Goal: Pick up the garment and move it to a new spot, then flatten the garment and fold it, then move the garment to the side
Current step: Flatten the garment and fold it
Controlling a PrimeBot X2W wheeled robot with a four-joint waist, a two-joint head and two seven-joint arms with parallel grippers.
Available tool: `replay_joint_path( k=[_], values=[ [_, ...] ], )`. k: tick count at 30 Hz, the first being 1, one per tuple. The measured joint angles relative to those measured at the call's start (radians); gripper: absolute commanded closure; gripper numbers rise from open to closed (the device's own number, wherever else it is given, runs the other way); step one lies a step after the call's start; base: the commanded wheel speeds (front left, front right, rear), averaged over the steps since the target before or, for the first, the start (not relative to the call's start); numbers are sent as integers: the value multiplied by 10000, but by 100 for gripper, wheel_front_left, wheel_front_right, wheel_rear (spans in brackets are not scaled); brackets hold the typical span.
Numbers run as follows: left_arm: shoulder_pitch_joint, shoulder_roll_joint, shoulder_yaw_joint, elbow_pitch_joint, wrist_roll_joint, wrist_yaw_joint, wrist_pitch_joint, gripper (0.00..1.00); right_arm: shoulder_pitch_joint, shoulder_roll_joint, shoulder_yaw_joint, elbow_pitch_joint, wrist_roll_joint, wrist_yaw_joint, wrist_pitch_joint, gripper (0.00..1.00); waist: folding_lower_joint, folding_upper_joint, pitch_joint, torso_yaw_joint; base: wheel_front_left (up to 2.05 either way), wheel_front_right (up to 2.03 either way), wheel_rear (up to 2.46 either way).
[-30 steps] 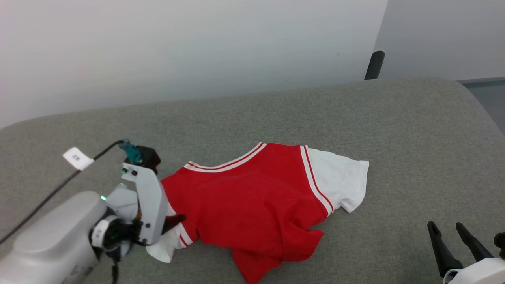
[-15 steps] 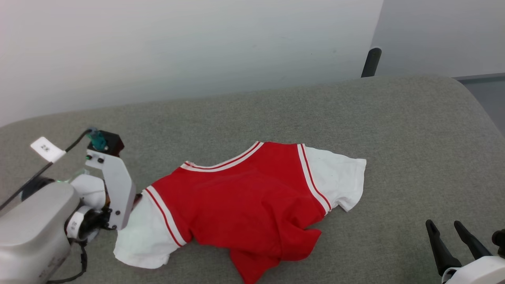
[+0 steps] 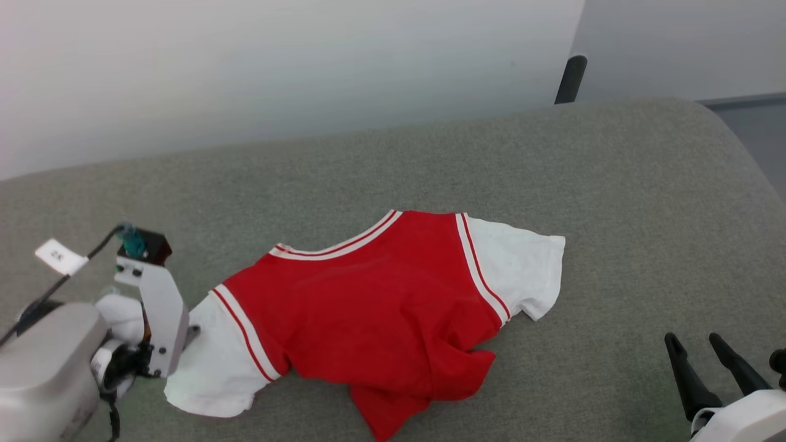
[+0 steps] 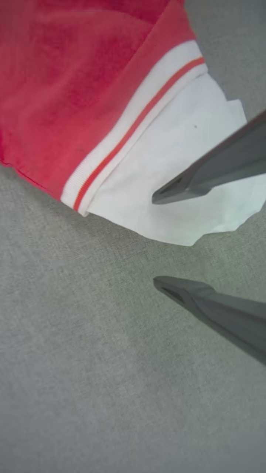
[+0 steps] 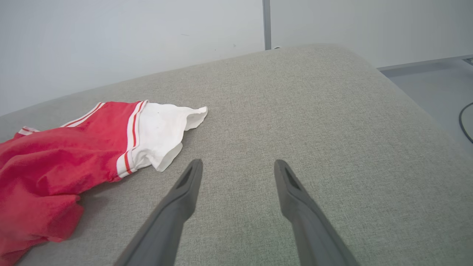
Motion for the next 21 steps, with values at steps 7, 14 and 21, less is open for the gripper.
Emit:
replay_joint_path(
  k=[7,14,21],
  values=[
    [105,-399,10,1049,-288,-301,12,0,-135,-71,4,-94,21,0,13,0,0,0,292,-77,0,0,0],
    [108,-819,270,1779,-976,-389,569,54,-212,-119,-19,-167,19,0,132,0,0,0,484,-52,0,0,0],
    [52,-1078,382,2006,-1312,-443,1007,55,-324,-142,-100,-276,-12,0,240,0,0,0,552,77,0,0,0]
  ],
)
